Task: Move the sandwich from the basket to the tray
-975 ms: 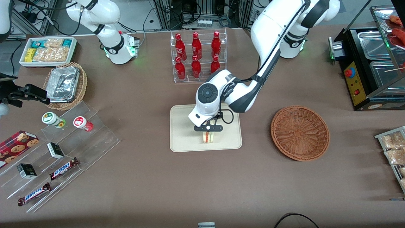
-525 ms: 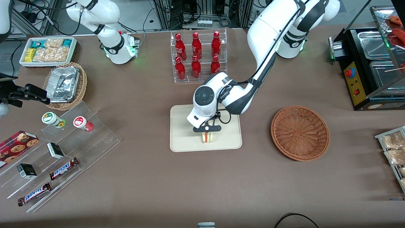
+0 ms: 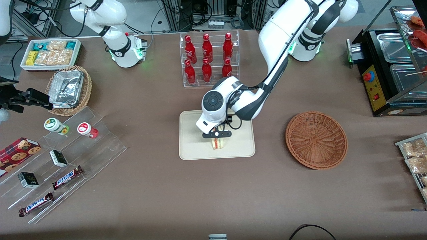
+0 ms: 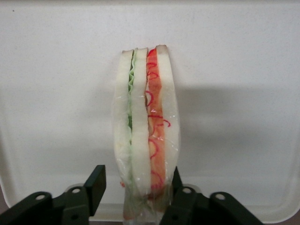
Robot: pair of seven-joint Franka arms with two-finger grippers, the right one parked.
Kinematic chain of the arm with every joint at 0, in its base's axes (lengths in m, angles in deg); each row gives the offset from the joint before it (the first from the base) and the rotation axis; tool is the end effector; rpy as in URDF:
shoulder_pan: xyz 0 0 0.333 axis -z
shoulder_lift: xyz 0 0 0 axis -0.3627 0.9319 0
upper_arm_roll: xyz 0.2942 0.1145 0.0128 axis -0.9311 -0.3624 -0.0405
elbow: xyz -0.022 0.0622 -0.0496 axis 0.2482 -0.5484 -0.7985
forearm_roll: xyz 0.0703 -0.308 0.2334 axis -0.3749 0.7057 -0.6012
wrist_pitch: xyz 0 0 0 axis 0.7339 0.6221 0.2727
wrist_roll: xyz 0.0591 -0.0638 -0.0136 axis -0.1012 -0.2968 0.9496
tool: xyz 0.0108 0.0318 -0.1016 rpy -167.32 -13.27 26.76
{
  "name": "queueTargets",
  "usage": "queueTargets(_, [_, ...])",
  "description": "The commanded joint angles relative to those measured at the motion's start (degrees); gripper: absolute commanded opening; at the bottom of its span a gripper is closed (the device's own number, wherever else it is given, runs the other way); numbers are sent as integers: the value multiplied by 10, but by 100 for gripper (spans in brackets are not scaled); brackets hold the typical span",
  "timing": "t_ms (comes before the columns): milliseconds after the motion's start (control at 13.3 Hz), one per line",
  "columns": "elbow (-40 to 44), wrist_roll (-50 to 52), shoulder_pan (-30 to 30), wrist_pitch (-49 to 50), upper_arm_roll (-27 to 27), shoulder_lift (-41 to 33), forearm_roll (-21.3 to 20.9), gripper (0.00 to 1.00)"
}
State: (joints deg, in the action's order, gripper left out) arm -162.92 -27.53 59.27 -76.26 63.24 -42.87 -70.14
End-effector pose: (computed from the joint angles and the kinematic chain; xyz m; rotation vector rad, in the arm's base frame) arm 0.5008 -0.5192 0.2400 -3.1237 -0.0634 0.2089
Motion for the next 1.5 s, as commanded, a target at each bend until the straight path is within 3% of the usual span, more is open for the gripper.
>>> queueTargets(0, [40, 9, 3, 22, -4, -3, 4, 100])
queueTargets(375, [142, 1, -19, 167, -4, -29, 4, 100])
queueTargets(825, [137, -76, -69, 230, -10, -117, 16, 100])
queueTargets(1050, [116, -94, -107, 258, -13, -144, 16, 100])
queueTargets(1425, [-5, -212, -191, 247, -12, -245, 17, 100])
